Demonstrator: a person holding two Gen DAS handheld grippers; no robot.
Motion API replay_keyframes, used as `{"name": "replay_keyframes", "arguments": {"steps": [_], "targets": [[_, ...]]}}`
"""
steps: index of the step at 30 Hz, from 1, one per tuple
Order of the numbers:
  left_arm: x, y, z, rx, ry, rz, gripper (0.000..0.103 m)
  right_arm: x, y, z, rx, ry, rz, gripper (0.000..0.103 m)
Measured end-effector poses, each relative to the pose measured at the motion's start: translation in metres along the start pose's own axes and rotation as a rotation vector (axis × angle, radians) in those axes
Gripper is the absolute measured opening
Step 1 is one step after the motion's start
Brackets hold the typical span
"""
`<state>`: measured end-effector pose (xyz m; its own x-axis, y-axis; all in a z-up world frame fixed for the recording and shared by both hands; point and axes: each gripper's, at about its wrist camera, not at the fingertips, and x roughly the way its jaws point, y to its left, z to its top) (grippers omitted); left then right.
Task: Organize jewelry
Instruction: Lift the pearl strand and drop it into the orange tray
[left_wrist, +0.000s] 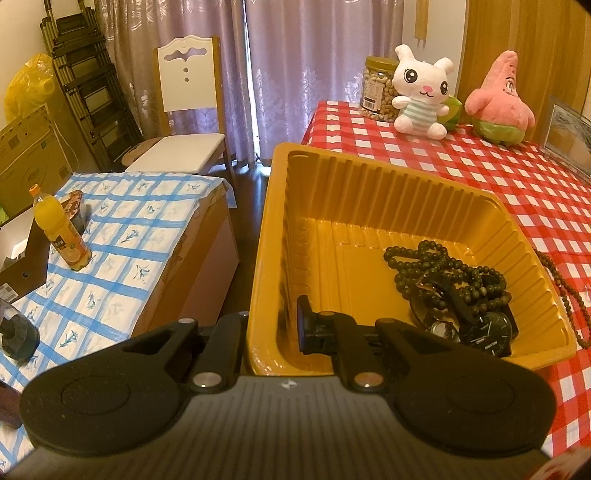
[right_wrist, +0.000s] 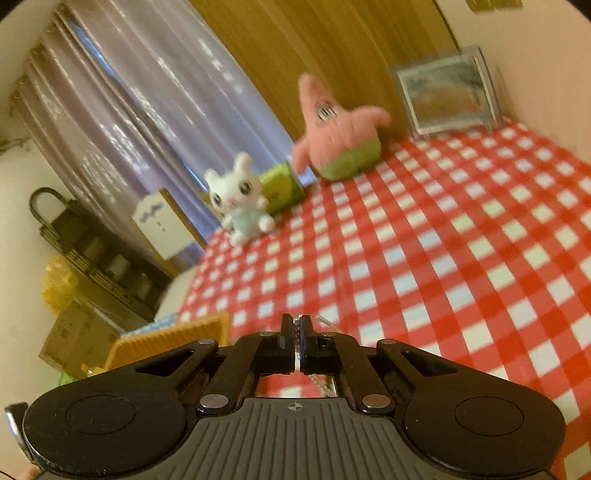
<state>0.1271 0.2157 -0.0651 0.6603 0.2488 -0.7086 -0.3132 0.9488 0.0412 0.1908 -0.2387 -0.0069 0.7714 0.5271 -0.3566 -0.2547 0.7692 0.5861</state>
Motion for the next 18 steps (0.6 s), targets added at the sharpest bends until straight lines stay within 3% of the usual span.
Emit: {"name": "replay_keyframes", "arguments": {"steps": [9,18], "targets": [[-0.004,0.001,-0.001,-0.002,-0.013,-0.009,0.010,-0.009,0.064,0.027,-0.097,-0.051,0.173,0.002],[-0.005,0.001,-0.001,-0.002,-0.016,-0.012,0.010,0.014,0.125,0.030,-0.167,0.001,0.349,0.002]]}}
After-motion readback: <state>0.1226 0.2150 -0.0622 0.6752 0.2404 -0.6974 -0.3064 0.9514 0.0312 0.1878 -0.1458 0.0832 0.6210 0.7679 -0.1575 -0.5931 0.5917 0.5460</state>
